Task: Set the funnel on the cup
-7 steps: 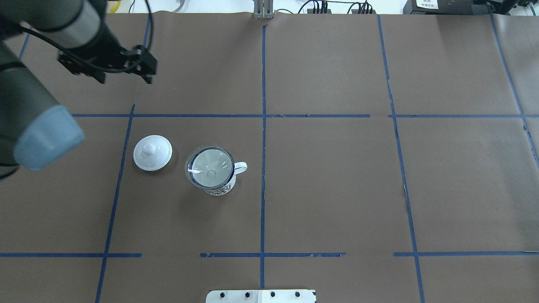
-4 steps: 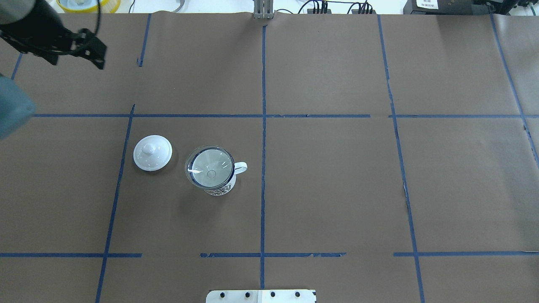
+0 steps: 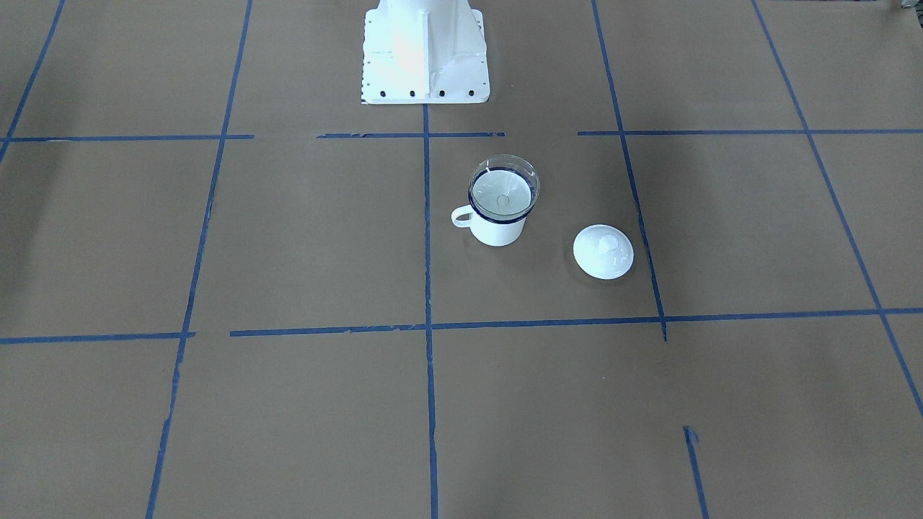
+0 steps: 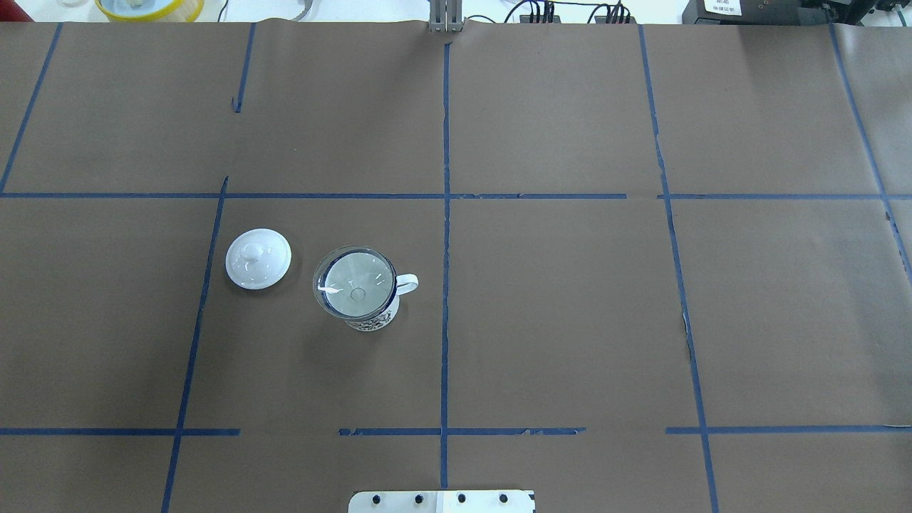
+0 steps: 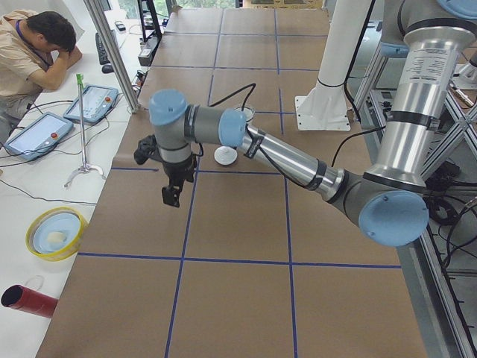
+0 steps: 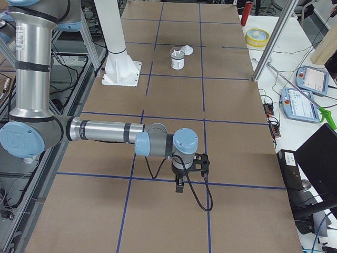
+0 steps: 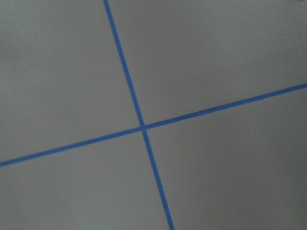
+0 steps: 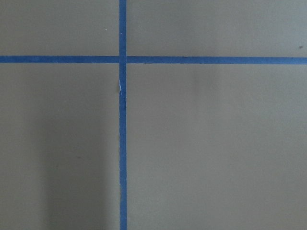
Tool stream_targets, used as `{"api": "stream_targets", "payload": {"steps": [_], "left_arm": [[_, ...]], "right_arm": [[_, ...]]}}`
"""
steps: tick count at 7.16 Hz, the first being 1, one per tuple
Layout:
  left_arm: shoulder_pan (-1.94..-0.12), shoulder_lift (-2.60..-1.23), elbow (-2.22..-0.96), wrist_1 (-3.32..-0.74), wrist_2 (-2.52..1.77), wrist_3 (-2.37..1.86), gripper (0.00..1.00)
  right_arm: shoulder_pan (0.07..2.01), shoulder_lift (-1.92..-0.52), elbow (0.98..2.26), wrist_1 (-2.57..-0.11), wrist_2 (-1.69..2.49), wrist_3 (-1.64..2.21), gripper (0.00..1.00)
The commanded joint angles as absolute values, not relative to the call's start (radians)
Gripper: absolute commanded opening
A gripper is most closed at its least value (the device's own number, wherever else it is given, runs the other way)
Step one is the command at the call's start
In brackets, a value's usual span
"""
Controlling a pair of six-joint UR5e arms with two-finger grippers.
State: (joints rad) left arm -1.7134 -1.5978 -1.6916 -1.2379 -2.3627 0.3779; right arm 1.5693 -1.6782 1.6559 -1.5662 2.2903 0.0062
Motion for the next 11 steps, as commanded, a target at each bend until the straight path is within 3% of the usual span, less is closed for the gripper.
{"api": "stream_targets", "payload": {"steps": [1,4,11], "left_arm": [[-1.72,-1.556,-1.681,-1.326,-2.329,0.227,1.0],[-1.71,-1.503,-1.677,-1.483,-2.322,0.152,1.0],[-1.694,-1.513,-1.7,-1.483,-2.33,0.172,1.0]], "right_arm": [[1.569,-1.678,1.657,-1.566,2.29,0.006,1.0],[1.569,-1.678,1.657,-1.566,2.29,0.006,1.0],[1.569,-1.678,1.657,-1.566,2.29,0.006,1.0]]}}
